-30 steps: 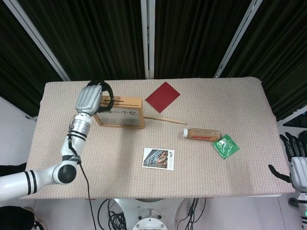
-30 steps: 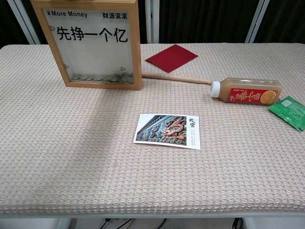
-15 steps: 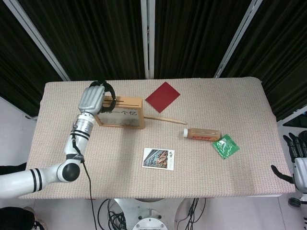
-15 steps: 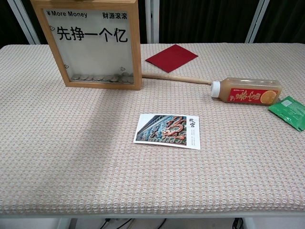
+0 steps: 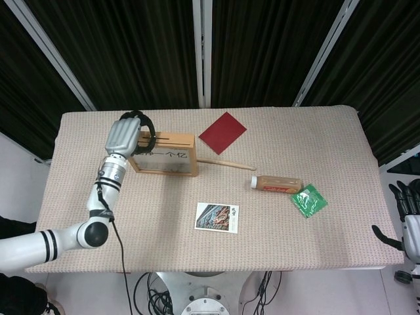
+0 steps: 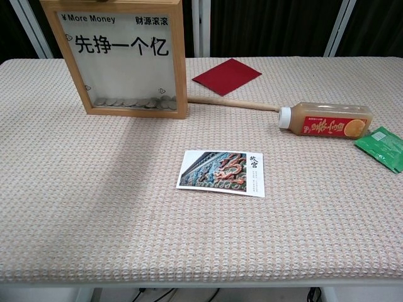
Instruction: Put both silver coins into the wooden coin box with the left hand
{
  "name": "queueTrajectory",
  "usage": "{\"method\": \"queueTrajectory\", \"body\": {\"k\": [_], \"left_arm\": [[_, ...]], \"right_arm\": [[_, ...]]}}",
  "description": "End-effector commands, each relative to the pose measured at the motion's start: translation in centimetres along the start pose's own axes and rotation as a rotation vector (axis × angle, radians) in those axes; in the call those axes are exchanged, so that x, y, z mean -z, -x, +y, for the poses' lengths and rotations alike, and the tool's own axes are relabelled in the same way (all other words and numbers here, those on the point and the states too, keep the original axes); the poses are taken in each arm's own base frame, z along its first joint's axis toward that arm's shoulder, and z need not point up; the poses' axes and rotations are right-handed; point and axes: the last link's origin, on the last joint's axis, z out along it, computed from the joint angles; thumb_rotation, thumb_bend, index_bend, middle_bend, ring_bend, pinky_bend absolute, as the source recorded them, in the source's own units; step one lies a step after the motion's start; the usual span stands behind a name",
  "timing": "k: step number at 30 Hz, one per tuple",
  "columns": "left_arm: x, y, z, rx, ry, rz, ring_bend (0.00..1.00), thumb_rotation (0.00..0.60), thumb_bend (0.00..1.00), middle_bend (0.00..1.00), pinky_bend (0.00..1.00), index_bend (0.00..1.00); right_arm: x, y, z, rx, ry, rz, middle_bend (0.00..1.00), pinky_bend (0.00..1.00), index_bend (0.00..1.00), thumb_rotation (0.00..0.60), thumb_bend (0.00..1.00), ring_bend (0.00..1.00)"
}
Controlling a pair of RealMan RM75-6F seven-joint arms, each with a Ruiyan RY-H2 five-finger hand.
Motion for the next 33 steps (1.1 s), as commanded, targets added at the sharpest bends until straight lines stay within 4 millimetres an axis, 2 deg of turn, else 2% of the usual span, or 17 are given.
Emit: {"method": "queueTrajectory", "body": {"k": [1, 3, 5, 7, 10, 13, 16, 21, 24, 25, 29, 33], "left_arm": [[0.0, 0.1, -0.2, 0.000, -0.003, -0.004, 0.14, 0.600, 0.46, 0.34, 0.16, 0.64], [0.0, 0.2, -0.2, 0.001, -0.004, -0.005, 0.14, 0.600, 0.46, 0.34, 0.16, 0.64], [0.0, 0.1, -0.3, 0.000, 0.002, -0.008, 0.14, 0.600, 0.46, 0.34, 0.16, 0.59], [0.1, 0.1, -0.3, 0.004, 0.008, -0.015, 0.14, 0.600, 0.46, 0.33, 0.15, 0.49], [0.2, 0.0, -0.4, 0.011, 0.013, -0.017, 0.14, 0.600, 0.45, 0.31, 0.13, 0.29], [0.3, -0.3, -0.4, 0.016, 0.025, 0.006, 0.14, 0.600, 0.45, 0.30, 0.13, 0.19], [0.4, -0.5, -0.4, 0.026, 0.033, 0.021, 0.12, 0.600, 0.45, 0.27, 0.13, 0.15], [1.5, -1.4, -0.2, 0.025, 0.075, 0.069, 0.10, 0.600, 0.44, 0.25, 0.11, 0.15], [3.6, -2.0, -0.6, 0.011, 0.134, 0.093, 0.10, 0.600, 0.37, 0.24, 0.11, 0.20], [4.5, -2.2, -1.1, 0.006, 0.152, 0.090, 0.10, 0.600, 0.32, 0.24, 0.11, 0.24], [9.5, -3.1, -5.1, -0.092, 0.199, 0.127, 0.10, 0.600, 0.20, 0.23, 0.13, 0.28], [14.6, -2.9, -9.4, -0.249, 0.217, 0.202, 0.10, 0.600, 0.16, 0.23, 0.13, 0.29]], "right_arm": [[0.0, 0.0, -0.1, 0.002, -0.001, -0.002, 0.00, 0.00, 0.00, 0.600, 0.15, 0.00], [0.0, 0.1, 0.0, 0.003, 0.000, -0.004, 0.00, 0.00, 0.00, 0.600, 0.15, 0.00], [0.0, 0.0, 0.0, 0.004, 0.004, -0.003, 0.00, 0.00, 0.00, 0.600, 0.15, 0.00], [0.0, 0.0, 0.0, 0.004, 0.005, -0.002, 0.00, 0.00, 0.00, 0.600, 0.15, 0.00], [0.0, 0.0, 0.0, 0.004, 0.005, -0.004, 0.00, 0.00, 0.00, 0.600, 0.15, 0.00], [0.0, 0.0, -0.2, 0.006, 0.001, -0.006, 0.00, 0.00, 0.00, 0.600, 0.15, 0.00], [0.0, 0.1, -0.3, 0.008, 0.000, -0.009, 0.00, 0.00, 0.00, 0.600, 0.15, 0.00], [0.1, -0.3, -0.7, 0.021, -0.009, -0.004, 0.00, 0.00, 0.00, 0.600, 0.15, 0.00], [0.2, -0.7, -1.1, 0.024, -0.020, 0.015, 0.00, 0.00, 0.00, 0.600, 0.15, 0.00], [0.3, -0.7, -1.1, 0.025, -0.021, 0.018, 0.00, 0.00, 0.00, 0.600, 0.15, 0.00], [0.5, -0.6, -1.1, 0.035, -0.019, 0.009, 0.00, 0.00, 0.00, 0.600, 0.15, 0.00], [0.5, -0.1, -1.2, 0.033, -0.022, -0.002, 0.00, 0.00, 0.00, 0.600, 0.15, 0.00]]}}
